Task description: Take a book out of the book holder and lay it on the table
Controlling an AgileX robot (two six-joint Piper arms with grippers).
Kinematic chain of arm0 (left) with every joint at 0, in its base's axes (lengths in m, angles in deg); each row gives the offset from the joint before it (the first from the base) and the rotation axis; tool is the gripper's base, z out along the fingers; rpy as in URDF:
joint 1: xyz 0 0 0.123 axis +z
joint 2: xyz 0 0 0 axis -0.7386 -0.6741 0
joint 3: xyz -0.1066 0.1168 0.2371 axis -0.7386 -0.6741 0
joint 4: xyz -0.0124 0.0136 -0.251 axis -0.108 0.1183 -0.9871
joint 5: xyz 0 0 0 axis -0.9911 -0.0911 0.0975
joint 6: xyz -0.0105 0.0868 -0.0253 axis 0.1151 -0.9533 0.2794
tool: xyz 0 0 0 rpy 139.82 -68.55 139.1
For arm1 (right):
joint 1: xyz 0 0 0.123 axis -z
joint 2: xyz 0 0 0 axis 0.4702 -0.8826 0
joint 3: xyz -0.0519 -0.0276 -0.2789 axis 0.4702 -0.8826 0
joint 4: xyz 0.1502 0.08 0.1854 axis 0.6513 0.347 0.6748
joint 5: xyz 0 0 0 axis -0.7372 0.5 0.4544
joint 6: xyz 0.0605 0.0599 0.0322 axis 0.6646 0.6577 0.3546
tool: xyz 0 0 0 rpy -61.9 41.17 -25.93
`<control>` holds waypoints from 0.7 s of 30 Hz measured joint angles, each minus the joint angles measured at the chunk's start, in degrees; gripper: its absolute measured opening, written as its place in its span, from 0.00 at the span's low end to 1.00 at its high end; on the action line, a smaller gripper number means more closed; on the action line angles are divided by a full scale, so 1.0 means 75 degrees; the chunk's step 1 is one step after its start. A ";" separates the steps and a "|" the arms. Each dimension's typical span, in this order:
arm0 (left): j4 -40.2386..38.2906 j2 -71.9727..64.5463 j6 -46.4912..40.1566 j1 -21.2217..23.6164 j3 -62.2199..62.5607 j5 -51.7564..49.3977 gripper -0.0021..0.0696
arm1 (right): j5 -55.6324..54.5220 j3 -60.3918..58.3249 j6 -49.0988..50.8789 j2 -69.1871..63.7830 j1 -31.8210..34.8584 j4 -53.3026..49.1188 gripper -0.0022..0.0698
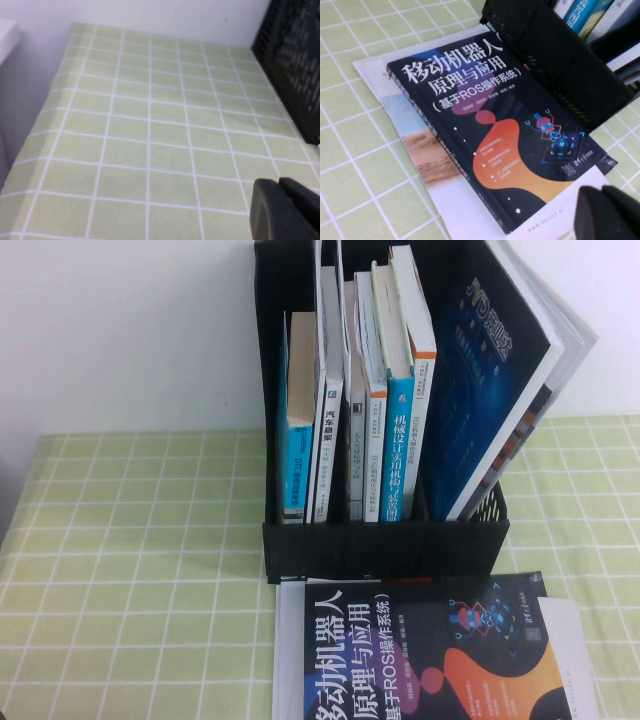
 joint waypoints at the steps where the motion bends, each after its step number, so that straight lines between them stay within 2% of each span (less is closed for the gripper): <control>1: 0.0015 0.0015 0.0000 0.0071 0.0000 -0.0012 0.03 | 0.0000 0.0000 0.0000 0.0000 0.0000 0.0000 0.03; 21: 0.0015 0.0045 0.0012 0.0148 0.0000 -0.0039 0.03 | 0.0000 0.0000 0.0000 0.0000 0.0000 0.0042 0.03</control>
